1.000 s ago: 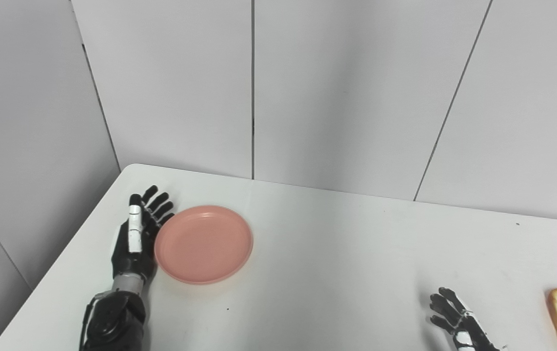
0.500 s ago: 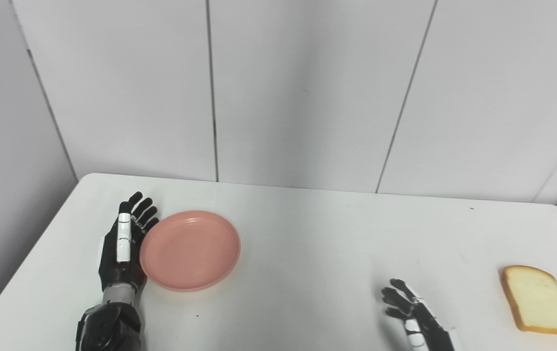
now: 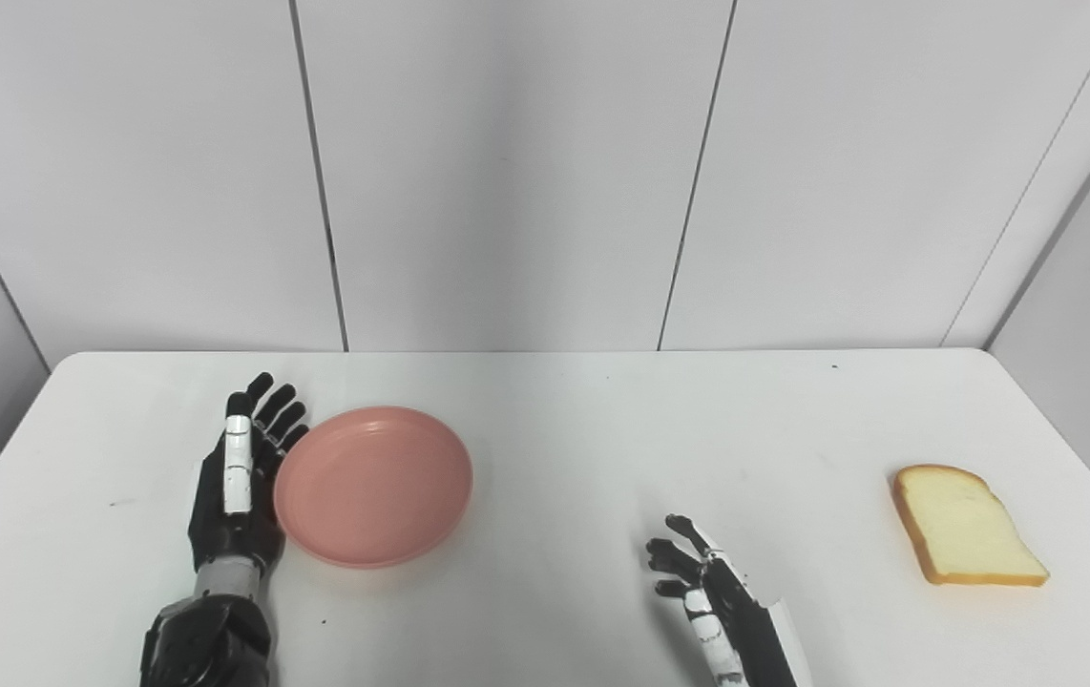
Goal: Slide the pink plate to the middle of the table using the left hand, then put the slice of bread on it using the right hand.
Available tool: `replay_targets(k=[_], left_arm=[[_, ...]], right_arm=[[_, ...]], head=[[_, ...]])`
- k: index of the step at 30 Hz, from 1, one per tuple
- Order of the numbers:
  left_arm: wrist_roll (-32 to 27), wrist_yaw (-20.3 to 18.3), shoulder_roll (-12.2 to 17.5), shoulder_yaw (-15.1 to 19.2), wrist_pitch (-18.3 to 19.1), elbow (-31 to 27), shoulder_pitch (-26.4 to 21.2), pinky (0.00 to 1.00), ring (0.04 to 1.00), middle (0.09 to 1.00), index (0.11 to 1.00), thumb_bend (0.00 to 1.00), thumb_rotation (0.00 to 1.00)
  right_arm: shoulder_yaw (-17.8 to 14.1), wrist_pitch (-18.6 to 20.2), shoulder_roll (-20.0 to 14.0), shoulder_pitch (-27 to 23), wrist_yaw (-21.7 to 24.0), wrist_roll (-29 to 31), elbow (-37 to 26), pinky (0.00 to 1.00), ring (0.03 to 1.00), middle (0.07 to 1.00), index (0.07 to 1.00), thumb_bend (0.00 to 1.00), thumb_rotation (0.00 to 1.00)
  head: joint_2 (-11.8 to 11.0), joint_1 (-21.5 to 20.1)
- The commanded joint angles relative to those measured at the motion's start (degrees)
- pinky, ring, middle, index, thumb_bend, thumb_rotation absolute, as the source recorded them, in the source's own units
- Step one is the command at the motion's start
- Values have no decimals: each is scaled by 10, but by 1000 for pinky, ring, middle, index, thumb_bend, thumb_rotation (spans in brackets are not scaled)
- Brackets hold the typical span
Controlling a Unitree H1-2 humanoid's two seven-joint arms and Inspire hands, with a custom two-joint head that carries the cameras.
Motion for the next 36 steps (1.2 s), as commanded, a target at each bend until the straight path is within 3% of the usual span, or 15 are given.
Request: replay_targets(k=[1,5,11,16,27,33,36], left_arm=[[4,-1,-17,-11,34,4,10,861,858,853,843,794,809],[7,-2,-35,-25,35,2,15,873,869,864,853,772,829],[17,9,-70,-39,25,-1,22,834,837,826,817,815,784],[27,-6,-85,-56,22,0,29,853,847,836,828,815,796],[52,-33,-86,-93,21,-1,38,841,837,841,831,795,819],[46,-42,-82,-90,28,-5,39,831,838,840,828,796,809],[41,-43,-80,-85,33,-9,41,831,841,837,830,784,810]], right_arm=[[7,1,12,4,-10,-1,-3,717,770,780,864,621,1000],[6,-1,13,5,-8,0,-4,716,769,780,865,621,997],[6,0,11,6,-6,-2,-8,707,766,779,863,621,1000],[7,1,13,5,-9,-7,-5,704,764,776,859,625,1000],[17,2,33,-2,-24,-22,8,711,766,774,844,607,982],[22,-9,40,-5,-38,-45,15,706,777,802,843,614,994],[20,-14,43,-4,-65,-92,15,717,796,843,857,637,1000]], head=[[2,1],[2,2],[4,-8],[4,-23],[2,-69],[-1,-90],[-1,-95]])
